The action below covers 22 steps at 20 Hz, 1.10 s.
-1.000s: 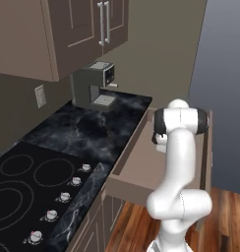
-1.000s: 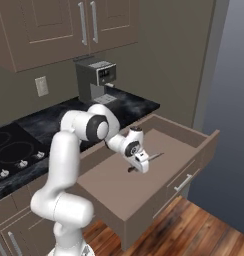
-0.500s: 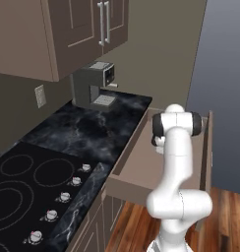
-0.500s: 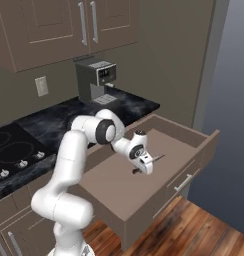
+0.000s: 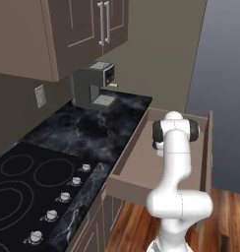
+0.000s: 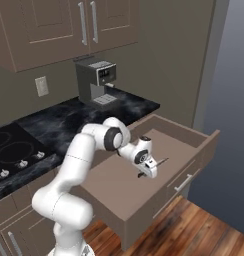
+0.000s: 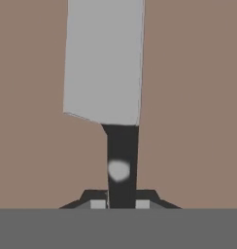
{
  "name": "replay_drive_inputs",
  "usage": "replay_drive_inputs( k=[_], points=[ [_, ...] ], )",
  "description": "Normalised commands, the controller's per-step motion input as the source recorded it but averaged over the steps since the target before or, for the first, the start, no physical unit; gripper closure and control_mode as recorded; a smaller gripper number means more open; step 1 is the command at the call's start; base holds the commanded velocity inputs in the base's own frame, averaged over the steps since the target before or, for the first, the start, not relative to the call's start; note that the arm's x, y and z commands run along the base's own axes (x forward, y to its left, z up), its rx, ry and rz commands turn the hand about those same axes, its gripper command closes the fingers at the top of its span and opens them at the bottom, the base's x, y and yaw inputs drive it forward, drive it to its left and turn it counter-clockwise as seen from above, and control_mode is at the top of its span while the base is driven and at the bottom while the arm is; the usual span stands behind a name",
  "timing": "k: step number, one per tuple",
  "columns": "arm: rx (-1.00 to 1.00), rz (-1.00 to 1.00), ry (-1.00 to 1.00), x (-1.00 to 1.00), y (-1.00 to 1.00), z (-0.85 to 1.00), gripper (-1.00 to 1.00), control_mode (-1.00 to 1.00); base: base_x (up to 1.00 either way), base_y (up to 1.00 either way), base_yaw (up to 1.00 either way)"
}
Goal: Pick up the metallic utensils from the counter and place them in the open drawer. Make sure not to pick up any wooden utensils.
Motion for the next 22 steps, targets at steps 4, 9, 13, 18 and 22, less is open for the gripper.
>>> replay_drive_inputs(
  k=[4,9,13,18,22],
  points=[
    [0.00,0.02,0.00,0.22,-0.21,-0.49,1.00,-1.00,0.00,0.00,0.00],
    [0.00,0.01,0.02,0.18,-0.07,-0.44,-1.00,-1.00,0.00,0.00,0.00],
    [0.00,0.00,0.00,-0.04,-0.09,-0.04,-1.00,-1.00,0.00,0.00,0.00],
    [0.00,0.00,-0.07,-0.49,-0.13,0.03,-1.00,-1.00,0.00,0.00,0.00],
    [0.00,0.00,-0.09,-0.36,0.00,0.29,-1.00,-1.00,0.00,0.00,0.00]
  ],
)
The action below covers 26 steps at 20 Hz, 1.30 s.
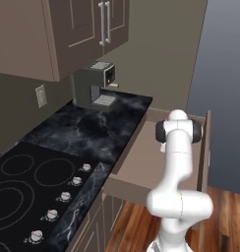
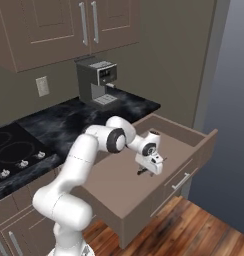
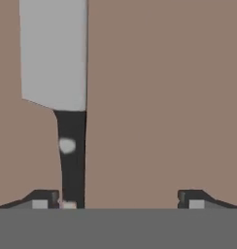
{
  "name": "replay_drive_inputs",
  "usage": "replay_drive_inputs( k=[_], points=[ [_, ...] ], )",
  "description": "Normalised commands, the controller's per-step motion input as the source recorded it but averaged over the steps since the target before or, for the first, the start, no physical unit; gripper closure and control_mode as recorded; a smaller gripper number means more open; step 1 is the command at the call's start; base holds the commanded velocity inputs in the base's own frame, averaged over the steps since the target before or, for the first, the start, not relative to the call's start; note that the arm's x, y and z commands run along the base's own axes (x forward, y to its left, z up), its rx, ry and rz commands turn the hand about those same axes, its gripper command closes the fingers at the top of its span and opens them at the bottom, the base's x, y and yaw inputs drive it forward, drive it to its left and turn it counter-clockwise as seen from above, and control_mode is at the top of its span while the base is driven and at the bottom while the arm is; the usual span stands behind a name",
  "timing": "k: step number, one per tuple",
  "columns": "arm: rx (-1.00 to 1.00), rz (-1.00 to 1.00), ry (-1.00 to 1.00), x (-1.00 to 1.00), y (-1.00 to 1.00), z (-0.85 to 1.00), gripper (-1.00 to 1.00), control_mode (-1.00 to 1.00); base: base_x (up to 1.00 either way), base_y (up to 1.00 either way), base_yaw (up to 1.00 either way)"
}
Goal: Pick up the metallic utensils from the counter and place them in the open drawer. Make sure not to pick up any wooden utensils.
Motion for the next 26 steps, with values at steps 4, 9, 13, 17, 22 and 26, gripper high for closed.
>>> replay_drive_inputs(
  k=[4,9,13,17,22,26],
  points=[
    [0.00,0.00,-0.10,-0.42,0.00,0.71,-1.00,-1.00,0.00,0.00,0.00],
    [0.00,0.00,-0.09,-0.35,0.03,0.78,-1.00,-1.00,0.00,0.00,0.00],
    [0.00,0.00,-0.08,-0.47,0.04,0.99,-1.00,-1.00,0.00,0.00,0.00],
    [0.00,0.00,-0.12,-0.39,0.26,1.00,-1.00,-1.00,0.00,0.00,0.00],
    [-0.01,0.00,-0.06,-0.22,0.24,1.00,-1.00,-1.00,0.00,0.00,0.00],
    [0.00,0.03,-0.10,-0.43,0.13,1.00,-1.00,-1.00,0.00,0.00,0.00]
  ],
)
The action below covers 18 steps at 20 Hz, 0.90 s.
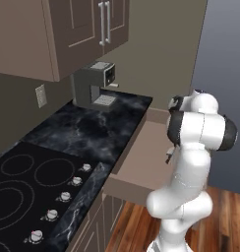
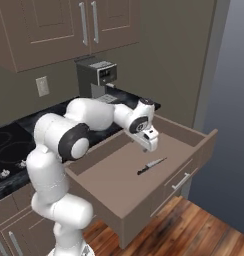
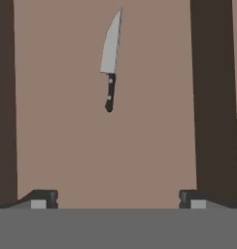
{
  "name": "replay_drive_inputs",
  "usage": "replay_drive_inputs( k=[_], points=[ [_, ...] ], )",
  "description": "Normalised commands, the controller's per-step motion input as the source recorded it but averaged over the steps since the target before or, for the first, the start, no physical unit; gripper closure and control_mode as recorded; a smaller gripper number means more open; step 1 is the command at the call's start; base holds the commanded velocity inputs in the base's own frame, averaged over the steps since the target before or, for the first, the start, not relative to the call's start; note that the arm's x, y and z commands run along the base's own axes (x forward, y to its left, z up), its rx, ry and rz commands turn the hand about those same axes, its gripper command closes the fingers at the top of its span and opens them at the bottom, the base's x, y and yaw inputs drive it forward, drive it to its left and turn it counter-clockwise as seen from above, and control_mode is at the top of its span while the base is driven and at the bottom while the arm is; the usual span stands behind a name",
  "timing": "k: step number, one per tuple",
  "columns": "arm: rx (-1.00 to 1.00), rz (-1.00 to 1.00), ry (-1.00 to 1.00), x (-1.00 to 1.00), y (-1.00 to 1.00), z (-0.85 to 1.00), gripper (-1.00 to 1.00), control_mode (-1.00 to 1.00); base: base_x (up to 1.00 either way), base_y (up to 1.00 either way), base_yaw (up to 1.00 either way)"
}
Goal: Pick up the metallic utensils from the counter and place them in the open drawer. Make sure not to pick up any wooden utensils.
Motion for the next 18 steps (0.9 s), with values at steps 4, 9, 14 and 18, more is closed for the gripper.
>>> replay_drive_inputs(
  k=[4,9,14,18],
  points=[
    [0.00,0.04,-0.18,-0.64,0.11,0.82,-1.00,-1.00,0.00,0.00,0.00],
    [-0.07,0.01,-0.14,-0.59,0.13,0.80,-1.00,-1.00,0.00,0.00,0.00],
    [-0.11,0.00,-0.15,-0.42,0.32,0.81,-1.00,-1.00,0.00,0.00,0.00],
    [-0.03,0.00,-0.24,-0.67,0.04,0.60,-1.00,-1.00,0.00,0.00,0.00]
  ],
)
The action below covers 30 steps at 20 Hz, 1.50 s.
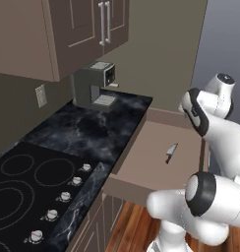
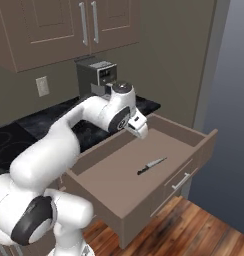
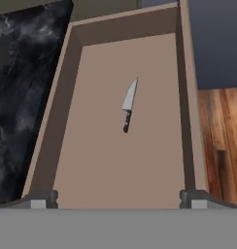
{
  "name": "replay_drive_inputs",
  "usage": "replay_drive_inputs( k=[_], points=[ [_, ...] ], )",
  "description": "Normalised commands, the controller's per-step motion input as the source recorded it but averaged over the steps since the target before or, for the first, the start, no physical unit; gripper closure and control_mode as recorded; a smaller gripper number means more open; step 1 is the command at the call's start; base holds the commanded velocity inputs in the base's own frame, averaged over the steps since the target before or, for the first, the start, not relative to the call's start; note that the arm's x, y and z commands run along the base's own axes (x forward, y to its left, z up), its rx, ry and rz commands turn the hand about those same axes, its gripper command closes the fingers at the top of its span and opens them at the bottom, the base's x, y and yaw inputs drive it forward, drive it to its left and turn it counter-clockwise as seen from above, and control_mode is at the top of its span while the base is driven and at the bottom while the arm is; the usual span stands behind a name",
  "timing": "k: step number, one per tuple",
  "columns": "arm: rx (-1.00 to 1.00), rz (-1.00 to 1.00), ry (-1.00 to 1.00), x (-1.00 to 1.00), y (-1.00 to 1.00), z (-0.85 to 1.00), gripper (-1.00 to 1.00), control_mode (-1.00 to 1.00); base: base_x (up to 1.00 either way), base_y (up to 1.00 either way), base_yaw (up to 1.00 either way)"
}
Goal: Pick up the metallic utensils from the counter and place them in the open drawer. Make sure not to pick up any wooden utensils.
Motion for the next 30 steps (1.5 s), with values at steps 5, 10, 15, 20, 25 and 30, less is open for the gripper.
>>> replay_drive_inputs(
  k=[5,10,15,20,25,30],
  points=[
    [-0.07,0.00,-0.49,-0.52,0.28,0.50,-1.00,-1.00,0.00,0.00,0.00],
    [-0.05,0.00,-0.44,-0.46,0.19,0.68,-1.00,-1.00,0.00,0.00,0.00],
    [-0.01,-0.02,-0.09,-0.26,0.23,0.76,-1.00,-1.00,0.00,0.00,0.00],
    [0.00,-0.01,-0.01,-0.08,0.01,0.16,-1.00,1.00,-0.58,0.00,-0.06],
    [0.00,0.00,0.00,0.00,0.00,0.00,-1.00,1.00,-1.00,-0.11,-0.14],
    [0.00,0.00,0.00,0.00,0.00,0.00,-1.00,1.00,-1.00,-0.27,-0.19]
  ],
)
